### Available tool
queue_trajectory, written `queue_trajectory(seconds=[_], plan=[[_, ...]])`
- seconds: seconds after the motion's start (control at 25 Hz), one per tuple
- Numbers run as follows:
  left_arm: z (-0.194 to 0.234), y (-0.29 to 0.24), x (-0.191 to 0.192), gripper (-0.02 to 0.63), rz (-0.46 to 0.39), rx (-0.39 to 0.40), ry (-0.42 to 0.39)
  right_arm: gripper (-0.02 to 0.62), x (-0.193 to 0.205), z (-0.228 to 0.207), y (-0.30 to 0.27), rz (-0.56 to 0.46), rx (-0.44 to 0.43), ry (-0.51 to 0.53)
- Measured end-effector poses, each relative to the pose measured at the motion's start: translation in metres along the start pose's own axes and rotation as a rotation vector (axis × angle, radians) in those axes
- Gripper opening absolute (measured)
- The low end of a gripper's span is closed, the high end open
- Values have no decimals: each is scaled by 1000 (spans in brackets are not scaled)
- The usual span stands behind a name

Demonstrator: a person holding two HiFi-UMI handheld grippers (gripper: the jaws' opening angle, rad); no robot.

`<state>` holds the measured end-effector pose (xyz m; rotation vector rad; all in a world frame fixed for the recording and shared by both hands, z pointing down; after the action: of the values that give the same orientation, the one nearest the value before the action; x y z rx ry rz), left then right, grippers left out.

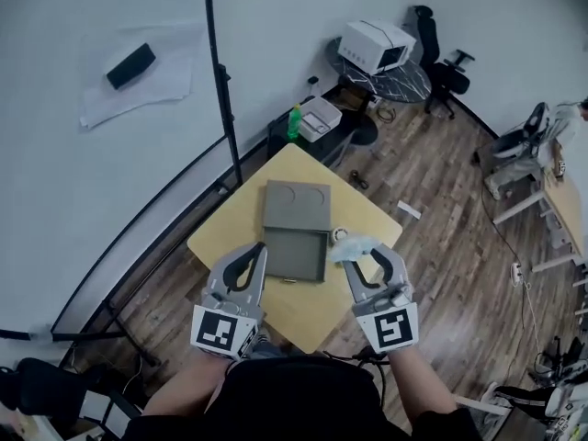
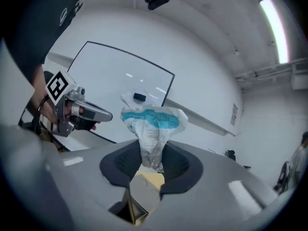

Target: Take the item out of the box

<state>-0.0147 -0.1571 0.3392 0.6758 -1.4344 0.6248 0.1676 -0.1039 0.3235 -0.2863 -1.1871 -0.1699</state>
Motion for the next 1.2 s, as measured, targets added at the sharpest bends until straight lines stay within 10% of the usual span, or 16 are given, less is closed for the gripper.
queue_trajectory(seconds=[0.48, 1.2], plan=[[-24, -21, -14, 0, -26, 66, -28, 115, 14, -23, 39, -220, 164, -363], [-11, -21, -10, 0, -22, 10, -19, 112, 45, -24, 20, -137, 128, -431]])
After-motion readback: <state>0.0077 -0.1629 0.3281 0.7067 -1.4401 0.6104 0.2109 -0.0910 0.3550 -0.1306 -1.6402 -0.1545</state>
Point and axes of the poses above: the fingertips, and each gripper's own axes: y backward along the fingers, z to its left, x out of its underside, the point moved 4 cm from there along y, backward along the fingers, and after that the axes turned 1 degree about -z, right-handed, at the moved point
